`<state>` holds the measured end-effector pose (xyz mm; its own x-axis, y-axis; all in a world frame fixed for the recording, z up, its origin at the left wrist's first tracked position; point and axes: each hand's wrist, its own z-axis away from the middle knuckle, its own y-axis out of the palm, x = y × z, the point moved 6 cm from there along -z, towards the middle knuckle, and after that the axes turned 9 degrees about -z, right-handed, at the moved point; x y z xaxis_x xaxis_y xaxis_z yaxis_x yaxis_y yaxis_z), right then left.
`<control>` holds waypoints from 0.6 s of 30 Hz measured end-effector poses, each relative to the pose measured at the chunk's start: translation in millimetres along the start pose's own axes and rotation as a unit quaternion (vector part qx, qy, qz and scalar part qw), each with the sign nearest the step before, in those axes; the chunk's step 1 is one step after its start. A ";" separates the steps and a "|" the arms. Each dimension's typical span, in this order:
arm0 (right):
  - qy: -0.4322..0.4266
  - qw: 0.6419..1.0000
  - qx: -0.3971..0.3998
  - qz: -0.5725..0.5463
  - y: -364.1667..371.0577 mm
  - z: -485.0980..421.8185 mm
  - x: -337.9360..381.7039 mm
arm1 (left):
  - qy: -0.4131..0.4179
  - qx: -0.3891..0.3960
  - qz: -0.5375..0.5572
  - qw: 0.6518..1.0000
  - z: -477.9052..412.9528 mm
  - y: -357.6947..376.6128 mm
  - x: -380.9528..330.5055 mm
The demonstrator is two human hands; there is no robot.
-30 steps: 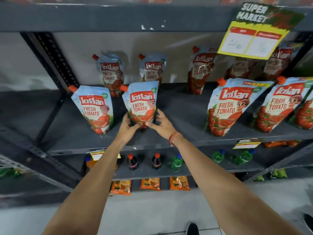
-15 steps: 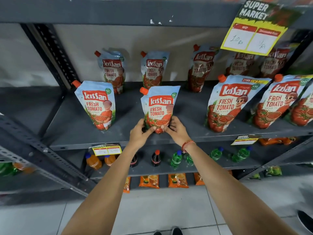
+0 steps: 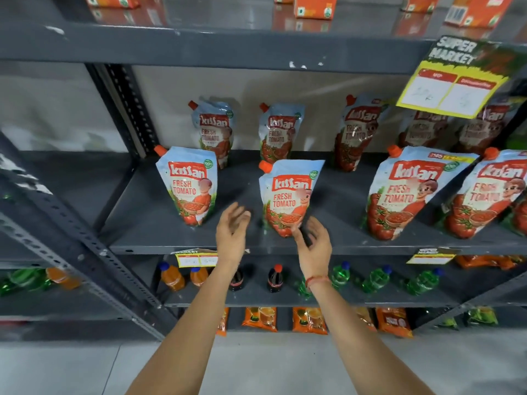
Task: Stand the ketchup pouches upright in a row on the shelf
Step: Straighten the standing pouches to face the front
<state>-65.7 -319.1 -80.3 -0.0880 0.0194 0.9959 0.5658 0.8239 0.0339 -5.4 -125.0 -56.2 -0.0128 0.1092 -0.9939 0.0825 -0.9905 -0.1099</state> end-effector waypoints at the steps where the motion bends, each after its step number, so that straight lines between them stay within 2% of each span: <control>1: -0.040 0.999 -0.020 0.015 5.6 9.8 5.4 | 0.013 -0.065 0.011 0.998 0.5 -20.2 -1.6; 4: -0.133 0.988 0.010 0.077 38.6 32.2 21.8 | 0.036 -0.238 0.028 0.970 -2.3 -82.2 -0.1; 6: -0.156 0.978 0.078 0.114 69.2 35.9 28.4 | 0.026 -0.287 0.045 0.956 -14.6 -114.2 3.2; 7: -0.145 0.976 0.114 0.119 86.7 33.6 29.9 | 0.013 -0.278 0.053 0.959 -25.5 -125.5 6.4; 10: -0.037 0.969 0.229 0.091 138.2 20.6 27.5 | -0.037 -0.139 0.062 0.988 -61.7 -132.4 16.7; 13: 0.049 0.946 0.308 0.086 178.0 4.2 19.7 | -0.038 0.021 -0.005 0.999 -81.7 -122.8 19.6; 15: 0.080 0.933 0.339 0.089 194.3 -4.5 14.2 | -0.038 0.065 -0.050 0.996 -87.8 -123.1 21.7; 18: 0.072 0.923 0.369 0.079 202.3 -5.5 8.2 | -0.045 0.100 -0.120 0.987 -88.6 -124.8 26.0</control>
<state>52.6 -155.4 -64.8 0.0871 0.1408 0.9862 -0.1549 0.9798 -0.1262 72.3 8.8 -68.7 -0.0963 0.3432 -0.9343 -0.1323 -0.9347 -0.3298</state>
